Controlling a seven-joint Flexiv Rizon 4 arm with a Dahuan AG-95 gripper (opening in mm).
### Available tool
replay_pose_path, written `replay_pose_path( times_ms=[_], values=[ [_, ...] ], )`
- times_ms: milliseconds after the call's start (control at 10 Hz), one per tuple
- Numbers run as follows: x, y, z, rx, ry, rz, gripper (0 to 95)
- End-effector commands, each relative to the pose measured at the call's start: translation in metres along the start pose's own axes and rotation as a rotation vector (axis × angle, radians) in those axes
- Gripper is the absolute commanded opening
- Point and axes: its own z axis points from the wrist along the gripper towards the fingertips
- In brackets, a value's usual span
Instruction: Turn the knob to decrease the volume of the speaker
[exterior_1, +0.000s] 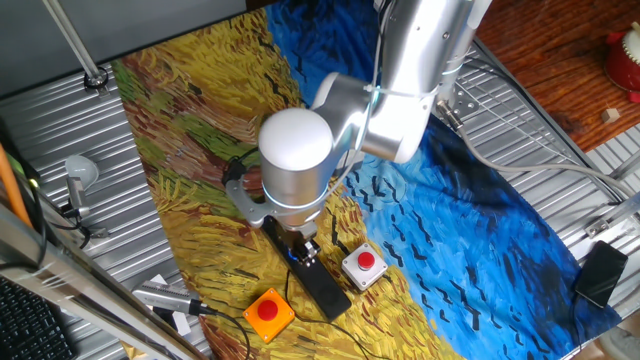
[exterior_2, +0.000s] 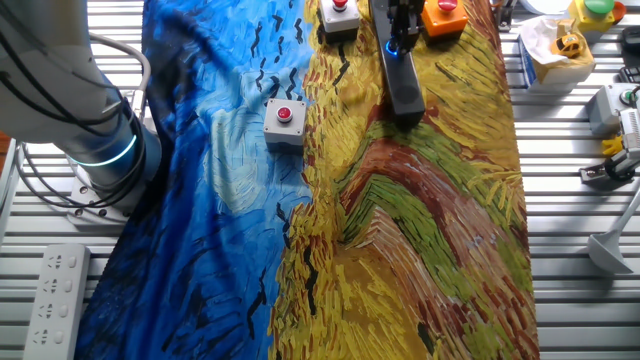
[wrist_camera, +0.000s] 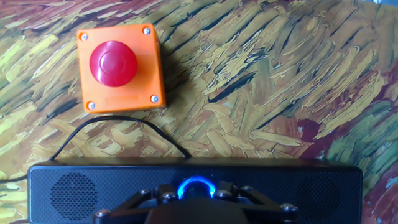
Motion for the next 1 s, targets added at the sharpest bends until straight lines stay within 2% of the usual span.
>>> replay_pose_path(
  times_ms=[100, 500, 600, 800, 900, 1000],
  values=[
    [0.0001, -0.0004, -0.0003, -0.002, -0.002, -0.005, 38.0],
    [0.0025, 0.0, 0.0009, -0.002, -0.003, -0.008, 38.0],
    [0.0034, 0.0001, 0.0016, -0.001, -0.002, -0.008, 19.0],
    [0.0035, -0.0001, 0.0024, 0.0, -0.002, -0.005, 19.0],
    [0.0037, -0.0004, 0.0029, 0.0, -0.002, -0.006, 0.0],
    [0.0038, -0.0007, 0.0027, -0.004, -0.002, -0.013, 0.0]
  ],
)
